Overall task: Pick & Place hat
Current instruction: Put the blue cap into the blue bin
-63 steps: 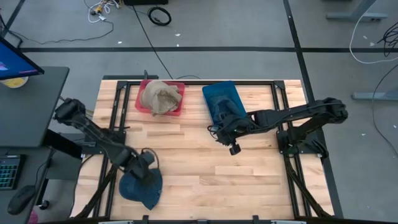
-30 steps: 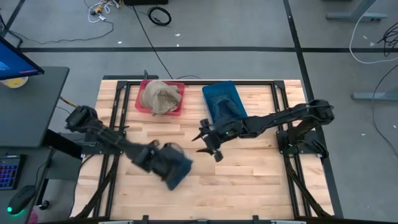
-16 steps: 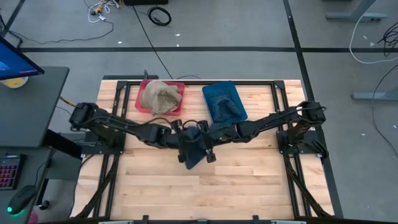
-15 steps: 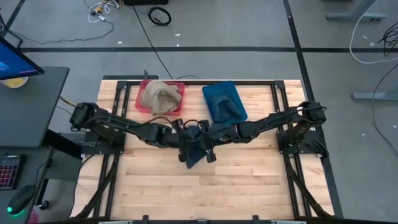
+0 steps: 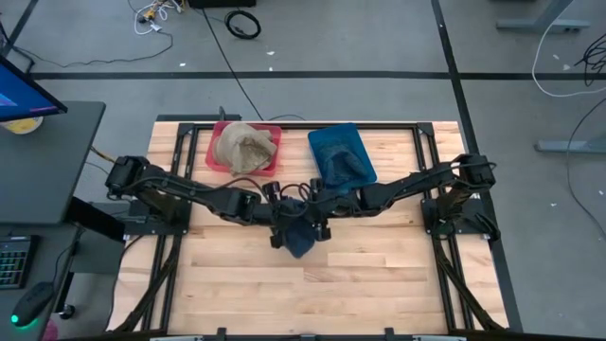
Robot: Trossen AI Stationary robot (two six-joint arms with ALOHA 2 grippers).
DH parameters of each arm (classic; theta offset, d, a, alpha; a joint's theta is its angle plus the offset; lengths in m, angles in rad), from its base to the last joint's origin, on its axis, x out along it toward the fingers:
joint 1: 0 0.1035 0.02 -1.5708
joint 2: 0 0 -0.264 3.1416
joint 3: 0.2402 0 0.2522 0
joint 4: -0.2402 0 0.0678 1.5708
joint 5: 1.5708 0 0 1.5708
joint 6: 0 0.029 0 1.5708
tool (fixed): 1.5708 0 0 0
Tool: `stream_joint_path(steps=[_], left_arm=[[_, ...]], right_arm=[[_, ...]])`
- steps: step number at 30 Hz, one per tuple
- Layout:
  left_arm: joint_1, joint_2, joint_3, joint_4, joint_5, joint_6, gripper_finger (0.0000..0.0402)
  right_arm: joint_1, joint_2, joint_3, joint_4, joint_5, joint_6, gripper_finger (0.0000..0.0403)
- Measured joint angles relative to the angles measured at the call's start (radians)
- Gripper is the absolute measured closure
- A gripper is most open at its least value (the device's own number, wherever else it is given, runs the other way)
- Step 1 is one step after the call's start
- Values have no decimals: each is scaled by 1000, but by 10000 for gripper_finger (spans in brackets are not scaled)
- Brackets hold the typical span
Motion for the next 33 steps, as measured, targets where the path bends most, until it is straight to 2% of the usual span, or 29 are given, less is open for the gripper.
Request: stream_joint_path(steps=[3, 7, 9, 14, 17, 20, 24, 28, 33], left_arm=[[13, 0, 0, 1, -3, 0, 387], [46, 0, 0, 4, -3, 11, 380], [63, -2, 0, 4, -2, 15, 370], [90, -2, 1, 14, -3, 88, 319], [99, -3, 1, 36, -23, 93, 280], [97, -21, 13, 18, -115, 132, 246], [81, -51, 55, -15, -313, 159, 209], [85, -67, 93, -25, -380, 148, 186], [92, -68, 106, -31, -381, 138, 185]], right_arm=[[0, 0, 0, 0, -1, 31, 293], [-3, 0, 0, -1, 2, 78, 364], [-2, 0, -1, -7, 3, 113, 384], [-2, 0, -2, -16, 3, 232, 363], [3, 0, -2, -48, 59, 263, 364], [5, 0, -2, -99, 126, 281, 375], [16, -9, -2, -153, 167, 282, 379], [33, -69, 38, -249, 299, 246, 374], [39, -195, 124, -467, 650, 218, 374]])
